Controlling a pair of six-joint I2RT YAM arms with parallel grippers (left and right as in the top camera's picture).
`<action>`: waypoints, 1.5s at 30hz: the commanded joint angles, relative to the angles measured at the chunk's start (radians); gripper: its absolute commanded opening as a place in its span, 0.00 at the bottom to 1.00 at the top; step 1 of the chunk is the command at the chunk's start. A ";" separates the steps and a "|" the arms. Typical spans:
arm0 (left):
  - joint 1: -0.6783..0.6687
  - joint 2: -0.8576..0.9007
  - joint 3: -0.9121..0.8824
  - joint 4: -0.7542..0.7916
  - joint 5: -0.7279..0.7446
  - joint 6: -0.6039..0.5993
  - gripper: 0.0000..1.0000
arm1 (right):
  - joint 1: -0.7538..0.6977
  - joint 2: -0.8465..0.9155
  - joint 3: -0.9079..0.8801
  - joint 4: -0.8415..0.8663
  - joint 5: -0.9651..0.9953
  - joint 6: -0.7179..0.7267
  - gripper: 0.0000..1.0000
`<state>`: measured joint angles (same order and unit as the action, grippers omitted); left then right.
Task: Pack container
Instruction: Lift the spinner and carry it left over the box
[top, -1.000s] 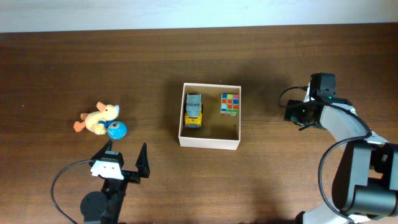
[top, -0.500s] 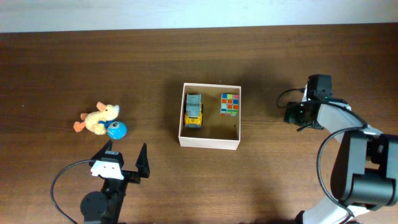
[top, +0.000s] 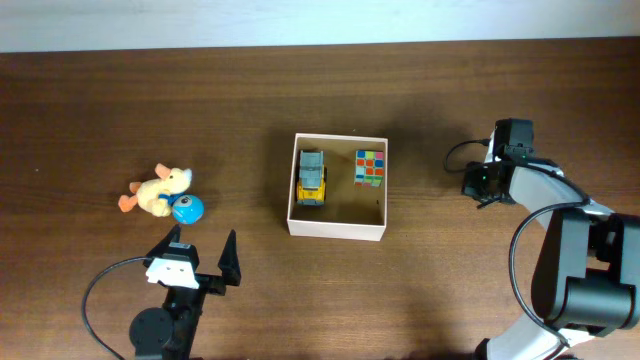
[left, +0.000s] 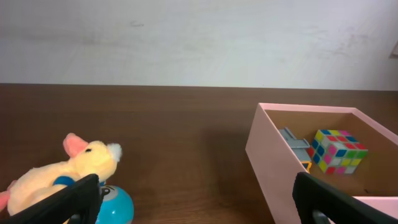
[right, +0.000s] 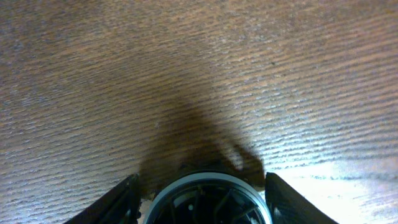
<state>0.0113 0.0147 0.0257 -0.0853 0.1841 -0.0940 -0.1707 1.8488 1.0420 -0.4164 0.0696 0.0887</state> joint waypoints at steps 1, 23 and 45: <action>-0.005 -0.010 -0.006 0.002 0.011 0.019 0.99 | -0.008 0.023 -0.005 -0.006 0.013 -0.006 0.53; -0.005 -0.010 -0.006 0.002 0.011 0.019 0.99 | -0.006 0.020 0.100 -0.106 -0.085 -0.003 0.51; -0.005 -0.010 -0.006 0.002 0.011 0.019 0.99 | 0.158 -0.066 0.464 -0.435 -0.261 -0.033 0.51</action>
<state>0.0113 0.0147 0.0257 -0.0849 0.1841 -0.0940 -0.0921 1.8523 1.4330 -0.8238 -0.1593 0.0765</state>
